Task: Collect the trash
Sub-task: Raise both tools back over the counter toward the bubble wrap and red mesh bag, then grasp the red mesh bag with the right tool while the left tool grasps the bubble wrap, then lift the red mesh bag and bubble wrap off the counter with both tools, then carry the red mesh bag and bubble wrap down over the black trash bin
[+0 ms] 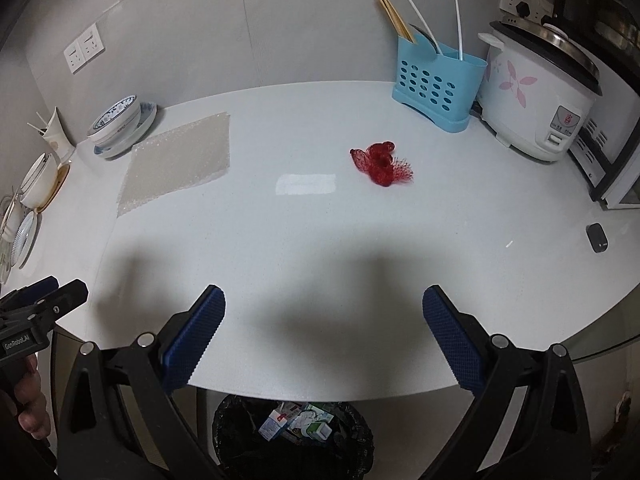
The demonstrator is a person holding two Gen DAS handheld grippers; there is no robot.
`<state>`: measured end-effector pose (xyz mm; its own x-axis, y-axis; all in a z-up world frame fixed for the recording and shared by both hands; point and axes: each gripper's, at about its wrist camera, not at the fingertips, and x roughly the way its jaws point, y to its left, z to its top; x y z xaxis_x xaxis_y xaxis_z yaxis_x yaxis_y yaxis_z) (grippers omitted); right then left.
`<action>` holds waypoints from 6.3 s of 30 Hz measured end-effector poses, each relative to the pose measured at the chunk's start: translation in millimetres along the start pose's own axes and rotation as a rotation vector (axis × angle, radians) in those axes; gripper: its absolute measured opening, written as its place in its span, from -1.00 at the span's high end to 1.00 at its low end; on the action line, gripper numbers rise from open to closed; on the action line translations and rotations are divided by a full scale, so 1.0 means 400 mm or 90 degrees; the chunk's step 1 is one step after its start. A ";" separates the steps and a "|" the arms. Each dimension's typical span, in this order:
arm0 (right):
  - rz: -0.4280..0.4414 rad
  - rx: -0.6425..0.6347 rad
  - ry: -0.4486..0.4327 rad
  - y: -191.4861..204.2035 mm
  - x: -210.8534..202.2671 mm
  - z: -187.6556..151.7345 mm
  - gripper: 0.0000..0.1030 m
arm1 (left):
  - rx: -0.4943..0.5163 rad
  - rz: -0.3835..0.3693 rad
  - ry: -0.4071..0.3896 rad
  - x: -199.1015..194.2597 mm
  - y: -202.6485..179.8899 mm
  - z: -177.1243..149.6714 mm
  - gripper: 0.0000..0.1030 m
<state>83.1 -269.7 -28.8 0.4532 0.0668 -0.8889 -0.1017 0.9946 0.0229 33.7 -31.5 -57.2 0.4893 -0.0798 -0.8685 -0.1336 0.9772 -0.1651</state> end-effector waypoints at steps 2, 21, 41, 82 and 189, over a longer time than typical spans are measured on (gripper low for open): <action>-0.005 0.003 0.002 -0.004 0.015 0.025 -0.85 | 0.000 0.000 0.001 0.010 0.004 0.019 -0.88; -0.051 0.049 0.044 -0.093 0.240 0.260 -0.85 | -0.024 0.030 0.050 0.215 0.099 0.272 -0.88; -0.049 0.098 0.128 -0.159 0.468 0.346 -0.60 | -0.024 0.090 0.134 0.462 0.140 0.424 -0.86; -0.082 0.107 0.135 -0.147 0.426 0.350 0.70 | 0.042 0.061 0.120 0.285 -0.011 0.416 0.83; 0.071 -0.012 0.131 -0.018 -0.070 -0.520 0.70 | 0.096 -0.057 0.194 -0.016 -0.088 -0.472 0.83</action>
<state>-113.1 -295.4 -99.1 0.2486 0.1562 -0.9559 -0.1577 0.9803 0.1191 -127.5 -102.8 -134.0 0.2104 -0.1994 -0.9571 0.0387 0.9799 -0.1957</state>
